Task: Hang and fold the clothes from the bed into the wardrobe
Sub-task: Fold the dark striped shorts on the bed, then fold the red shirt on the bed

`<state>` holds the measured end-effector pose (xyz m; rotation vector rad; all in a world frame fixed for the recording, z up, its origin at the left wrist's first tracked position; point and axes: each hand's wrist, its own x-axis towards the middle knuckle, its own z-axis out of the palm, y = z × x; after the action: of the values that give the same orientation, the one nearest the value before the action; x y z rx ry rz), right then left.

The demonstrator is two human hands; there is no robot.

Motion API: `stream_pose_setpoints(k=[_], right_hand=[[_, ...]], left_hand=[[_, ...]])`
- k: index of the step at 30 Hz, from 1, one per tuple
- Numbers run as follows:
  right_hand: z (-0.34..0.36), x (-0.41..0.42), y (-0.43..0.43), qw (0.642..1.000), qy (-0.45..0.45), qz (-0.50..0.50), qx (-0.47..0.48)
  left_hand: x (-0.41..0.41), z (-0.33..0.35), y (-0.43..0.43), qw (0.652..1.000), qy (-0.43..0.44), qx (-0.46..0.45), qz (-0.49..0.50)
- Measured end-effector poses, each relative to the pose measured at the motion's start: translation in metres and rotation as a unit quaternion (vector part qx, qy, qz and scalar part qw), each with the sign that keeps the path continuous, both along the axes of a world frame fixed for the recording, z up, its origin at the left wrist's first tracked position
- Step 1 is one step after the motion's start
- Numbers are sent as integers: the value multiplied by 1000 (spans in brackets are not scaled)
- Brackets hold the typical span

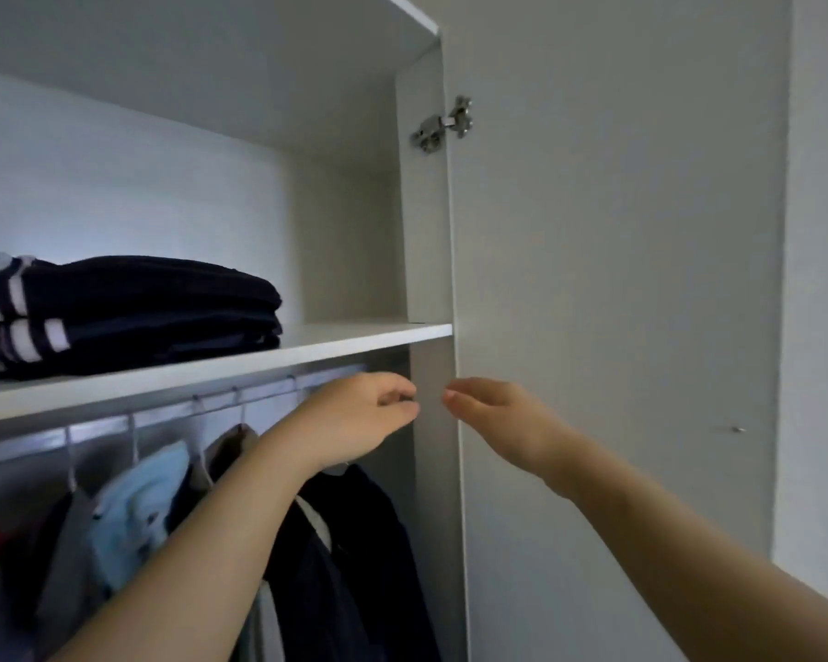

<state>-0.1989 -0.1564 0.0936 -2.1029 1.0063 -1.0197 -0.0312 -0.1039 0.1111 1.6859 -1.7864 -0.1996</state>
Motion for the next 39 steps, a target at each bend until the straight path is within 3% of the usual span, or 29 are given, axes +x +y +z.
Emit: stream_pose_setpoints(k=[9, 18, 24, 28, 34, 39], right_hand=[[-83, -236, 68, 958, -23, -256, 123], [-138, -485, 250, 858, -66, -481, 166], [-162, -603, 392, 771, -92, -604, 179], [-181, -663, 482, 694, -110, -685, 192], [-213, -732, 584, 600, -164, -754, 213], [-236, -809, 658, 526, -199, -803, 198]], left_hand=[[-227, -72, -20, 974, 52, 67, -210], [-516, -127, 89, 875, 91, 172, -443], [-680, -158, 191, 801, 74, 204, -558], [-777, -184, 260, 751, 18, 218, -623], [-895, -218, 343, 652, -71, 233, -718], [-1000, -237, 419, 593, -75, 235, -766]])
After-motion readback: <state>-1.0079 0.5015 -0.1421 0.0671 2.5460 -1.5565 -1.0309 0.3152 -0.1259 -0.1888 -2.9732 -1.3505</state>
